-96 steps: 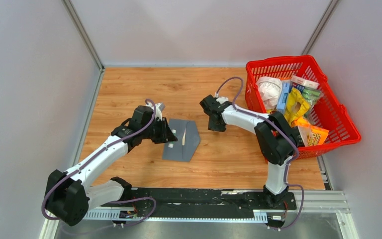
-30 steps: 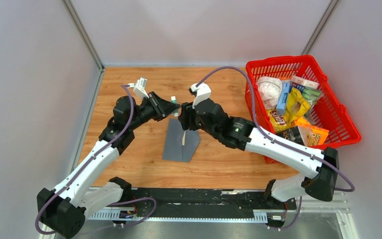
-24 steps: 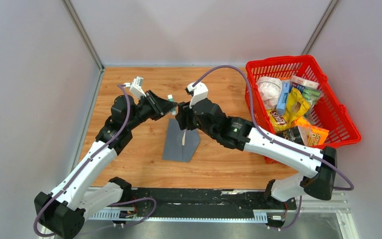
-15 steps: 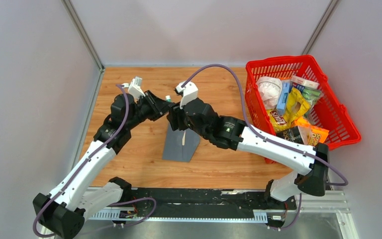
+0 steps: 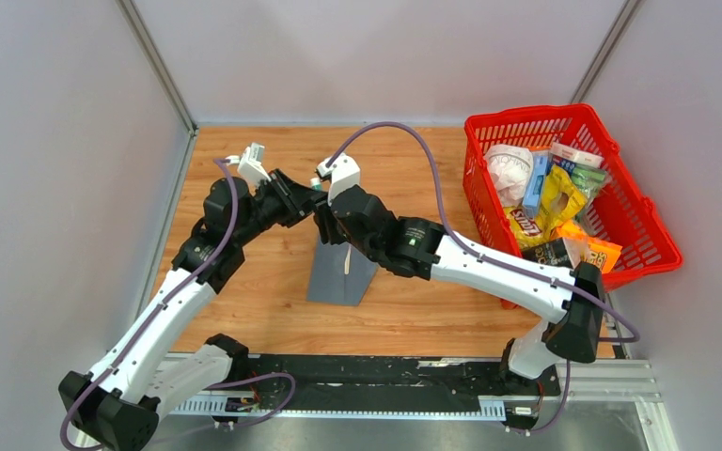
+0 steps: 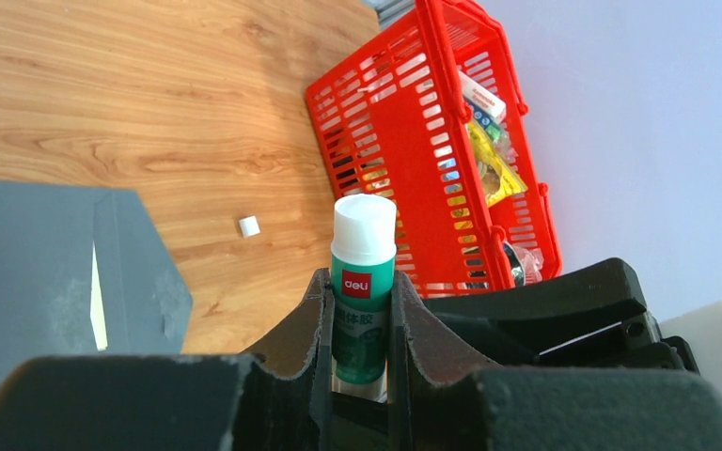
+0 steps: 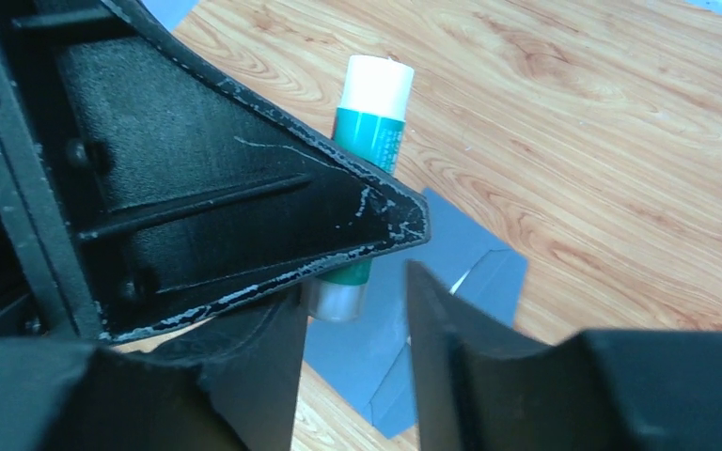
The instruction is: Place the letter into the envelope and seal it
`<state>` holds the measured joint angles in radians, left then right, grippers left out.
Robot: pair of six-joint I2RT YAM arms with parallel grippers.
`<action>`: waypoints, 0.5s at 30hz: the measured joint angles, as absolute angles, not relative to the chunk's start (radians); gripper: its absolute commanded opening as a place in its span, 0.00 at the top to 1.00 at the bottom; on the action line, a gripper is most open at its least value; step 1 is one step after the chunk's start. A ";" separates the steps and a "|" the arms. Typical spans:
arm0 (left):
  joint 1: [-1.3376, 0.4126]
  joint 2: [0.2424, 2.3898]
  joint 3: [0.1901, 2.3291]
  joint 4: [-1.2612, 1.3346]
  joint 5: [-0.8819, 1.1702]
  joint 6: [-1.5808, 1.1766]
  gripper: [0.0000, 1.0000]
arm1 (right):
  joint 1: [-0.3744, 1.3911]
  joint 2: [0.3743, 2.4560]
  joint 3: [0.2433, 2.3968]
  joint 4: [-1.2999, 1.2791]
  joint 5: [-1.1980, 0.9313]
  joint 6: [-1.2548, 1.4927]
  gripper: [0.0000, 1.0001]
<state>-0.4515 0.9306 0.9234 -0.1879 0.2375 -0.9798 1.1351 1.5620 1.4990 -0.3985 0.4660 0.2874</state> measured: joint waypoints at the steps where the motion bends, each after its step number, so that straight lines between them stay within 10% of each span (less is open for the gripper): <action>1: -0.451 0.927 0.923 -0.186 0.237 -0.979 1.00 | 1.134 1.562 1.500 -0.397 0.458 0.290 0.66; 15: -0.457 0.910 0.914 -0.125 0.282 -0.963 1.00 | 1.031 1.446 1.365 -0.266 0.133 0.377 0.95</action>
<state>-0.4568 0.9100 0.9142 -0.1249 0.2817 -0.9630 1.0309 1.4464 1.3647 -0.2661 0.1326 0.3771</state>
